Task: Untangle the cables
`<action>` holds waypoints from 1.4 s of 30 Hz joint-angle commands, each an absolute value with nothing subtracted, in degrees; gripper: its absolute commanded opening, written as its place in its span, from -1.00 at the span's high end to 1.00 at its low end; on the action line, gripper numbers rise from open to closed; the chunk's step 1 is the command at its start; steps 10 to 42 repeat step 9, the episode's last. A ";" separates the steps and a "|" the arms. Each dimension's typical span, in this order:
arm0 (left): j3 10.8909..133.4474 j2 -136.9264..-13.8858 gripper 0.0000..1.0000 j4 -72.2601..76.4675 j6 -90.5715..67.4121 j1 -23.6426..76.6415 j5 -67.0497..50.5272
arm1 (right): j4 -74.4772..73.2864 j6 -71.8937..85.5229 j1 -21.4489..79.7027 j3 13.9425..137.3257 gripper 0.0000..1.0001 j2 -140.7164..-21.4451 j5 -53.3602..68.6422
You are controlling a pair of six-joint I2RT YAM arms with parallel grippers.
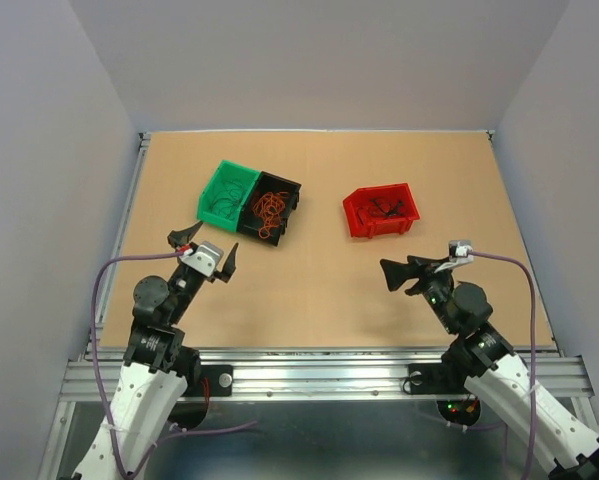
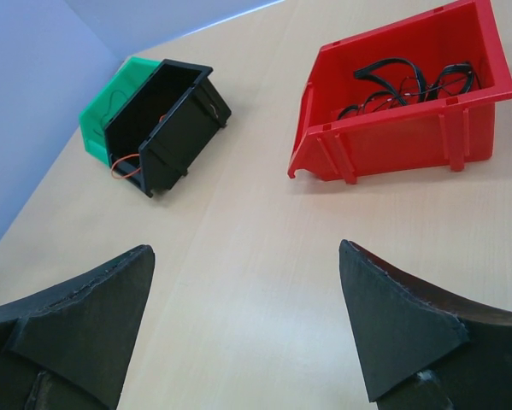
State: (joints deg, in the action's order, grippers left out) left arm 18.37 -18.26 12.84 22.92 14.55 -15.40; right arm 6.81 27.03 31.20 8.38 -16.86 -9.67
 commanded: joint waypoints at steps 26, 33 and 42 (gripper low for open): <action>18.02 -19.34 -0.90 14.59 24.52 14.50 -16.88 | 8.09 28.39 31.38 7.56 -0.83 -17.14 -11.07; 18.02 -19.34 -0.90 14.59 24.52 14.50 -16.88 | 8.09 28.39 31.38 7.56 -0.83 -17.14 -11.07; 18.02 -19.34 -0.90 14.59 24.52 14.50 -16.88 | 8.09 28.39 31.38 7.56 -0.83 -17.14 -11.07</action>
